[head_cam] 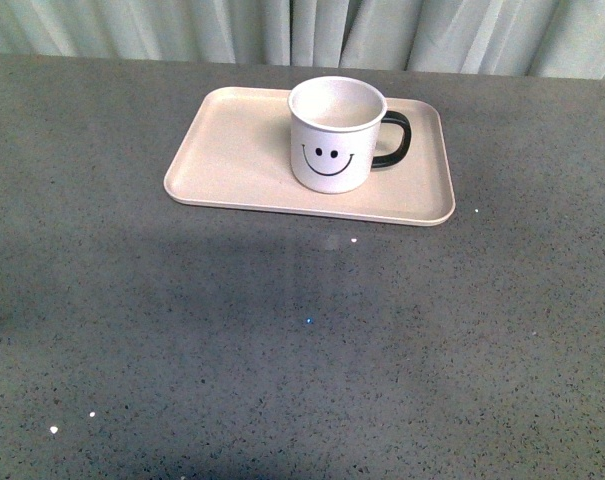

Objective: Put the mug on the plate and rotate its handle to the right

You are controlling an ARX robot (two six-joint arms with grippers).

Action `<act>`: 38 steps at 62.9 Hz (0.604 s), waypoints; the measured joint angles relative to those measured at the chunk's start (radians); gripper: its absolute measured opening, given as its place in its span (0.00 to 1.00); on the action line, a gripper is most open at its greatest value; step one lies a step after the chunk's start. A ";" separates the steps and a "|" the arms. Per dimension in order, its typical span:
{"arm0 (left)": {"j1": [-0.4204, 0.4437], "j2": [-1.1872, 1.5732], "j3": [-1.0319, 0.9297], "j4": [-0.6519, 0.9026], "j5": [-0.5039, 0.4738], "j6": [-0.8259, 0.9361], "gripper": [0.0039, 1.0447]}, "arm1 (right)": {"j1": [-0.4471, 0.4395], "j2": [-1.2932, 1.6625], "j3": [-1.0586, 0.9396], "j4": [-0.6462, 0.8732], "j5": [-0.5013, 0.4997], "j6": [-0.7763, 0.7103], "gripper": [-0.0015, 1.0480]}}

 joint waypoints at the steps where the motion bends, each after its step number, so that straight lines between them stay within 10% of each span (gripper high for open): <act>1: 0.000 0.000 0.000 0.000 0.000 0.000 0.91 | -0.001 -0.008 -0.015 0.005 -0.002 0.001 0.13; 5: 0.000 0.000 0.000 0.000 0.000 0.000 0.91 | -0.007 -0.061 -0.111 0.035 -0.016 0.003 0.01; 38: 0.000 0.000 0.000 0.000 0.000 0.000 0.91 | -0.100 -0.462 -0.560 0.074 -0.105 0.006 0.02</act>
